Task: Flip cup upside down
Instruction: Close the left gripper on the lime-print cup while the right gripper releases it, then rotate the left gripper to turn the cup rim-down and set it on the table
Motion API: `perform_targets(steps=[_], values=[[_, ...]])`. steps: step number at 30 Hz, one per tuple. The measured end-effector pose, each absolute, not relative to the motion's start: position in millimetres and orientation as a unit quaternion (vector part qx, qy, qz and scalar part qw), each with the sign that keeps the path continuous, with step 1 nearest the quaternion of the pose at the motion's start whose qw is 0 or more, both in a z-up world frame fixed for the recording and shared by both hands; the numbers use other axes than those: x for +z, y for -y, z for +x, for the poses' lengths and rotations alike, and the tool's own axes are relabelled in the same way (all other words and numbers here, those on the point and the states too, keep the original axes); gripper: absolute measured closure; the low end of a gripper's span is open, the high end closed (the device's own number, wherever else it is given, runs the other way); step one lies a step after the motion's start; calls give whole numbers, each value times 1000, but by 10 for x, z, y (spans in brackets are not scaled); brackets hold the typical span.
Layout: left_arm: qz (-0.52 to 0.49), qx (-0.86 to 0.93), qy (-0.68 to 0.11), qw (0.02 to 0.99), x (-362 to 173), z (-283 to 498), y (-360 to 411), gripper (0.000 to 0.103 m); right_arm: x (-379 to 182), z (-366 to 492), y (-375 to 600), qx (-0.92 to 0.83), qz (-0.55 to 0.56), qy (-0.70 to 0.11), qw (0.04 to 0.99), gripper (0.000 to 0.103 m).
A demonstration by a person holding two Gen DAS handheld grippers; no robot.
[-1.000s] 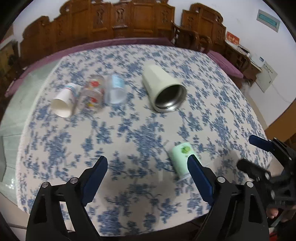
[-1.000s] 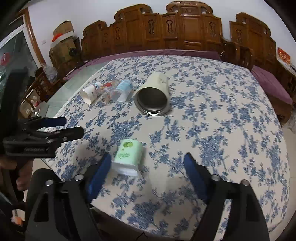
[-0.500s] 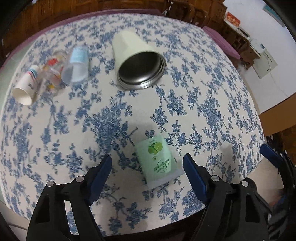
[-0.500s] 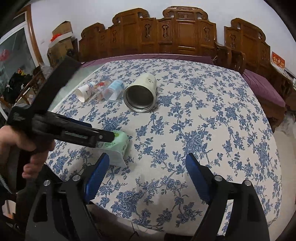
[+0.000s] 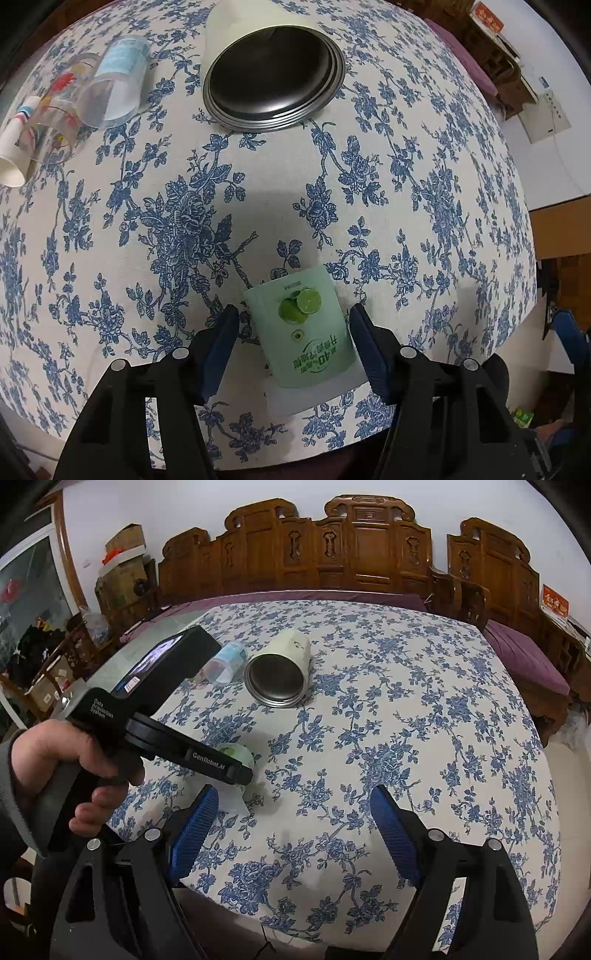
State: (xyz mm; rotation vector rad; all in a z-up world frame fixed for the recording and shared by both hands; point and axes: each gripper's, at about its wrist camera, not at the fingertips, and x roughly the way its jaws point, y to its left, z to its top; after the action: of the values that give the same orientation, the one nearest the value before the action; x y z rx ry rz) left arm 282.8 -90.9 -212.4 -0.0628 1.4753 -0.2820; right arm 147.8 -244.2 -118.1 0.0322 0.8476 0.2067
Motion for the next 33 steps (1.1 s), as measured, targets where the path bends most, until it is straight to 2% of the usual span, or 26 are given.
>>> perform_targets(steps=[3,8,16,33], values=[[-29,-135,-672,728,-2134,2828,940,58,-1185,1495,2473,97,17,-411,906,17],[-13,-134,-651,747,-2068,2830,972,59,-1217,1525,2524,91,19,-415,905,17],[2,-147,-572,807,-1901,2878,1004,59,-1306,1592,2629,75,25,-422,903,17],[61,-127,-431,891,-1989,2837,1088,60,-1367,1656,2727,64,30,-427,902,17]])
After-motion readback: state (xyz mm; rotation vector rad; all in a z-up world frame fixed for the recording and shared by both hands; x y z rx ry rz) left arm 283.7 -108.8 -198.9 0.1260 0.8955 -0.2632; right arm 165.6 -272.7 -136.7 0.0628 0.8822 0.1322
